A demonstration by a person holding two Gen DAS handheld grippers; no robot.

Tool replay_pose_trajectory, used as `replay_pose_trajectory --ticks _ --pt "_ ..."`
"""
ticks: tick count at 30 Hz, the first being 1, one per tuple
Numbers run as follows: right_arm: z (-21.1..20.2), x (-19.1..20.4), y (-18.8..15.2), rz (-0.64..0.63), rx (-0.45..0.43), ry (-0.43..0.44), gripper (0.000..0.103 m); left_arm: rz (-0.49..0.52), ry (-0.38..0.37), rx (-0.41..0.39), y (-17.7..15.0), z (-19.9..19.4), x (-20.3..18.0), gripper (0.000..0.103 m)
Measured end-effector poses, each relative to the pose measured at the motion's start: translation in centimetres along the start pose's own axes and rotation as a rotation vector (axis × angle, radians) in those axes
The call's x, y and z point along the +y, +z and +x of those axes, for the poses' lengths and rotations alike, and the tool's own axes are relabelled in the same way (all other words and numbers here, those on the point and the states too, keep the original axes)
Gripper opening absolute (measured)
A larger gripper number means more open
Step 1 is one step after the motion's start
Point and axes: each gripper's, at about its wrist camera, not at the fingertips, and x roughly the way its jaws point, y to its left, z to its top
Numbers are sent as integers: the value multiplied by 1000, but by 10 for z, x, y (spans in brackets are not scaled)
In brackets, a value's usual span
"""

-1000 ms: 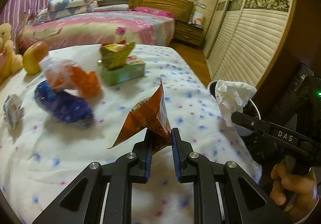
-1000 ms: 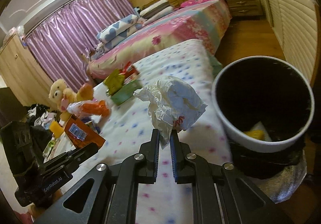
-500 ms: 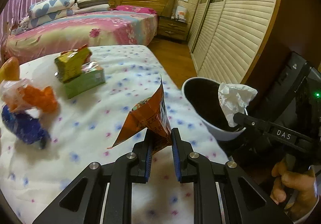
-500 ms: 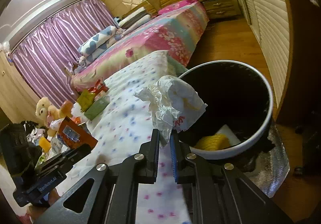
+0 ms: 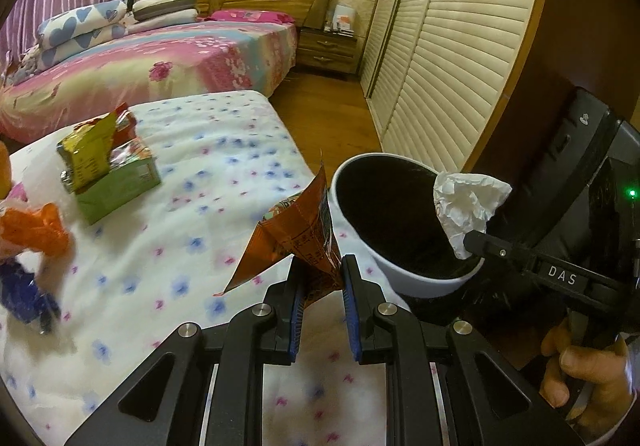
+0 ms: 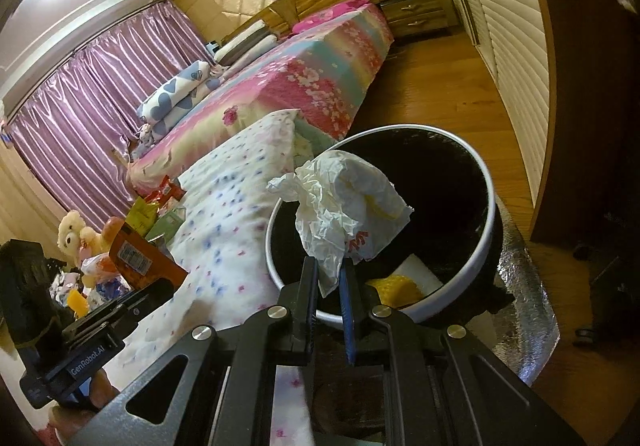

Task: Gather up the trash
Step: 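Carry both items over the bin and open both grippers to release them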

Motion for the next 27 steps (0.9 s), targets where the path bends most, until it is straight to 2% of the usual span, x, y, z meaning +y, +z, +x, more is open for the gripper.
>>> replay_pose_trajectory --ticks 27 --pt "10 -27 15 12 14 -55 10 58 -29 20 22 52 -36 17"
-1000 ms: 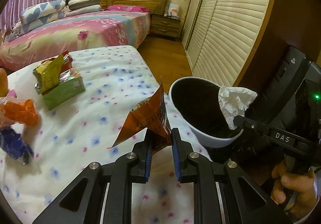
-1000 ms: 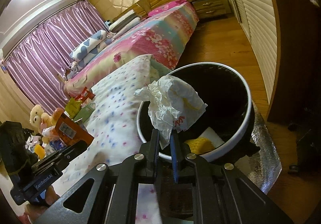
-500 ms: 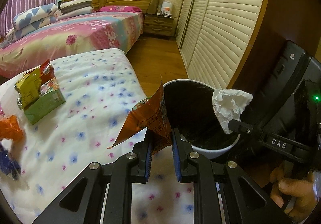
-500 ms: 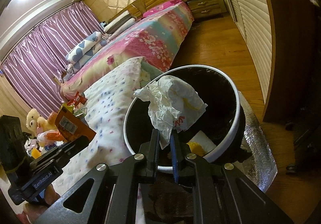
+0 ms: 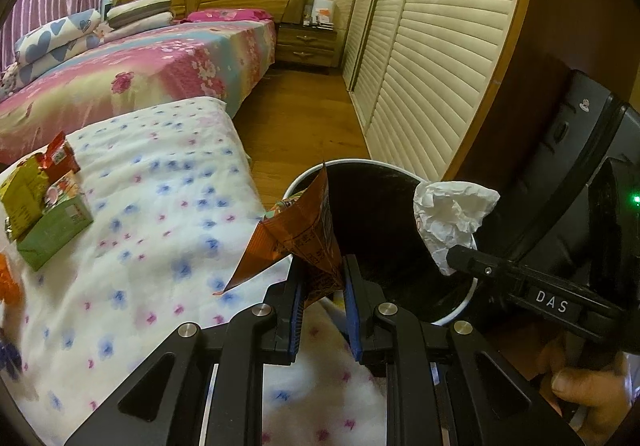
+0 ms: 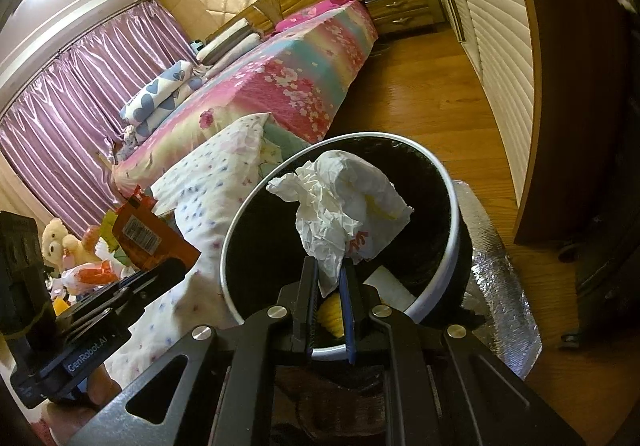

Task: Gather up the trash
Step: 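Carry both items over the bin and open both grippers to release them, then move both open grippers back over the remaining trash on the bed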

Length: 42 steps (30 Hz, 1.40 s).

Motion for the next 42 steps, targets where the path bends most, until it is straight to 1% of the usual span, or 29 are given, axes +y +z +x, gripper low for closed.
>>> replay_pose_trajectory --ticks 12,17,21,24,25,26,27,28,30,31,33,34,36,38,40,42 --pt "4 -5 10 -1 13 -20 11 37 0 19 8 16 -8 18" --pt "6 -5 16 -6 17 -24 14 36 -5 28 11 22 -11 20" --pt "7 -6 18 -11 17 -29 15 50 -4 26 14 24 -15 22" --pt "6 -7 19 -9 14 -35 15 60 -2 29 16 25 -16 29" --pt "5 -7 19 -8 12 -38 15 60 1 29 16 24 -15 35" --pt "4 -7 19 -7 10 -42 16 59 6 26 14 23 -14 42" --pt "3 -8 19 -5 7 -43 17 56 11 22 13 21 -13 46" --pt "0 -9 18 1 1 -45 19 51 16 19 11 18 -11 52" --pt "-3 -9 19 6 -8 -48 30 36 20 19 6 13 -5 52" --pt "-5 -9 18 8 -14 -49 33 29 24 21 4 11 -3 52" --pt "-9 -7 16 9 -25 -44 46 8 33 19 -2 3 3 52" --pt "-11 -4 14 6 -30 -42 49 -2 34 15 -5 -2 5 53" --pt "-14 1 12 -2 -38 -37 70 -23 42 2 -10 -13 10 55" --pt "-15 8 9 -10 -44 -29 80 -44 52 -16 -19 -27 16 57" --pt "-16 16 4 -21 -45 -17 83 -60 59 -27 -26 -38 20 59" --pt "-15 26 -2 -34 -42 1 88 -76 76 -36 -35 -50 26 61"
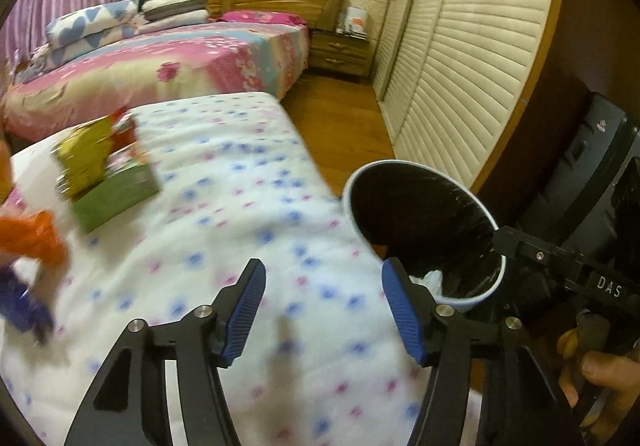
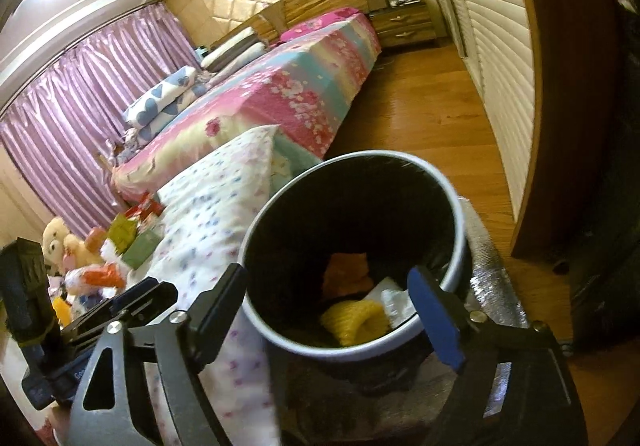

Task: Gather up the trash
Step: 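Move both open grippers back over the remaining trash on the bed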

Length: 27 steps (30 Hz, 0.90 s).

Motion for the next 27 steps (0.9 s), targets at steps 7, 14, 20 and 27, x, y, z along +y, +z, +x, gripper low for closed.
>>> replay_pose_trajectory --ticks 7,14,20,27 --pt "1 32 -17 -34 6 63 90 -91 57 -15 -21 -38 39 66" --pt "5 76 -31 -115 9 135 90 -169 127 -35 -41 -75 83 66" --pt "18 106 -46 -166 54 187 90 -237 194 -40 -59 -100 120 66" --pt "30 140 -60 -226 103 246 90 -309 262 -46 -77 -125 152 66"
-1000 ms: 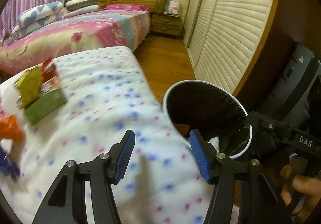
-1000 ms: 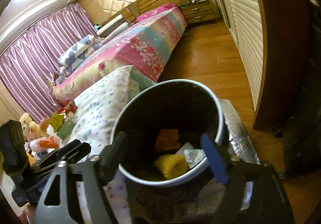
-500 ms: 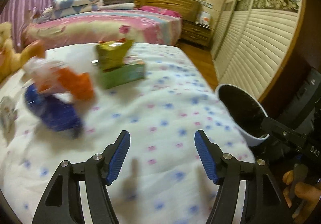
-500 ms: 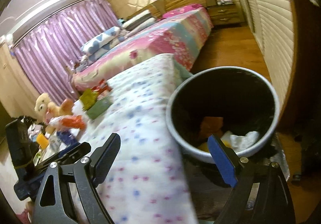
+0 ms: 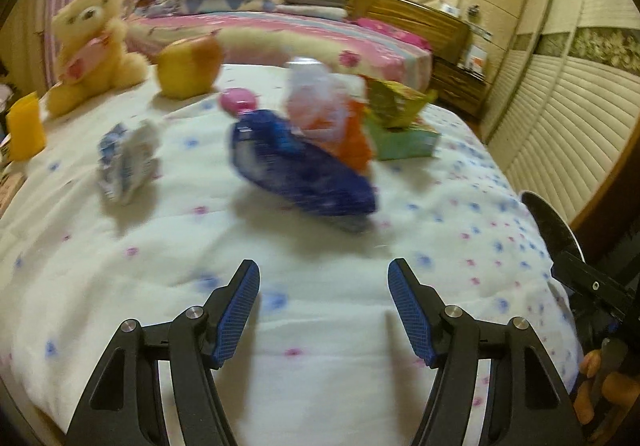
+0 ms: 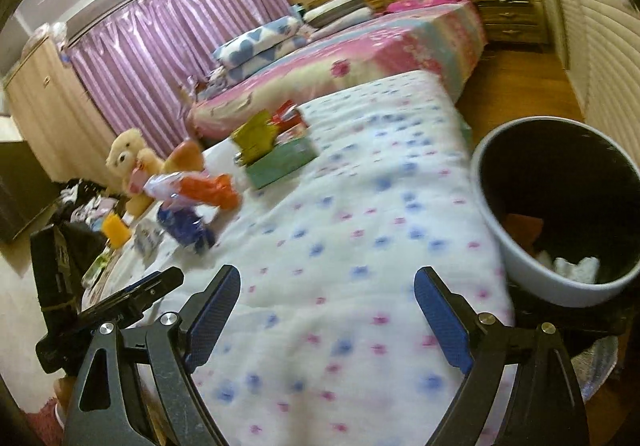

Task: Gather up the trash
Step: 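Move both open grippers back over the remaining trash on the bed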

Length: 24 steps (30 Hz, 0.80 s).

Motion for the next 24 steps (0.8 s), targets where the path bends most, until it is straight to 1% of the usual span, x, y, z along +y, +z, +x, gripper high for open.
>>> replay_pose_trajectory --ticks 5,12,24 --pt "13 23 -1 -41 26 41 90 -30 25 -11 -1 -8 18 66" --pt "33 49 0 -87 60 74 90 -68 56 -31 -2 -19 40 66" --pt "60 83 2 -156 122 122 91 -120 107 -34 1 -18 70 66"
